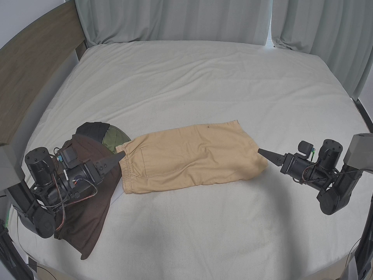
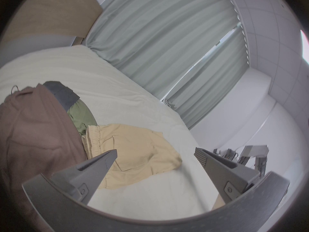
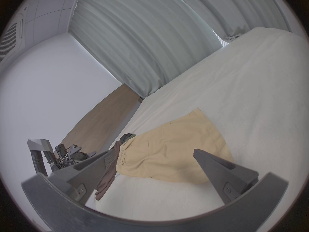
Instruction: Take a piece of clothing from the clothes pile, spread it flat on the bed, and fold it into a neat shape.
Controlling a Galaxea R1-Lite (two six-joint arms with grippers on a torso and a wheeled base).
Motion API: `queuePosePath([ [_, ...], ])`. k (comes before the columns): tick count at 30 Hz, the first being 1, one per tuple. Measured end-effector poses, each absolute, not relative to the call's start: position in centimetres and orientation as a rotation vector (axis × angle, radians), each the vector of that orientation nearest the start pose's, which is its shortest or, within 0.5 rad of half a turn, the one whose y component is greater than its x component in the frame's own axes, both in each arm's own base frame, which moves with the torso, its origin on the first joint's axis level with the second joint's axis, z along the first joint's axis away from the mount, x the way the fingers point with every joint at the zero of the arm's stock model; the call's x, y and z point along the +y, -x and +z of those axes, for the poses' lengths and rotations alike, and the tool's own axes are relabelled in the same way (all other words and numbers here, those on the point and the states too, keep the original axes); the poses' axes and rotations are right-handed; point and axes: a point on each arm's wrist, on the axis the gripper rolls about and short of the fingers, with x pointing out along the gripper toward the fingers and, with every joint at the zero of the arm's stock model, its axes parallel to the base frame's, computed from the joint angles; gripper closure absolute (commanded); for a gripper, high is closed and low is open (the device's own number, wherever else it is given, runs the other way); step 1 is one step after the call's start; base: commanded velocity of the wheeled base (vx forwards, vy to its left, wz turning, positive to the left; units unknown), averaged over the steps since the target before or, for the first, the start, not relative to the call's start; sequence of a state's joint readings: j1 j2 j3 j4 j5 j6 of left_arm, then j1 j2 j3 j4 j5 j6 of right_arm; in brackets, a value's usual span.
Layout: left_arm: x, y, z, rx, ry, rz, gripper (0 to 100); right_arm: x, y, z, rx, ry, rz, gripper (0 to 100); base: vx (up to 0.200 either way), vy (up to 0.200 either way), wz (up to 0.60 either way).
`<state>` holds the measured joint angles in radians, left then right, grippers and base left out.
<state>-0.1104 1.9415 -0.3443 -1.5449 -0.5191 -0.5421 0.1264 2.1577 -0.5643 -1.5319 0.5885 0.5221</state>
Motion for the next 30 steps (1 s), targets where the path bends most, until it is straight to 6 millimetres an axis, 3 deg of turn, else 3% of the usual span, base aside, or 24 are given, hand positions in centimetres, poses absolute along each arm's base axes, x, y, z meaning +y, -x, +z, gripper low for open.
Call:
queuePosePath([
  [13,-3.4,-26.9,7.8,0.213,0.247,-0.585,0,7.0,-33.1,4.3,0.308,-0.523,0.610,0,0.000,0.000,0.00],
  [30,-3.2,-27.2,7.0,0.240,0.256,-0.578,0,9.5,-35.3,0.6,0.398,-0.559,0.571,0,0.000,0.000,0.00],
])
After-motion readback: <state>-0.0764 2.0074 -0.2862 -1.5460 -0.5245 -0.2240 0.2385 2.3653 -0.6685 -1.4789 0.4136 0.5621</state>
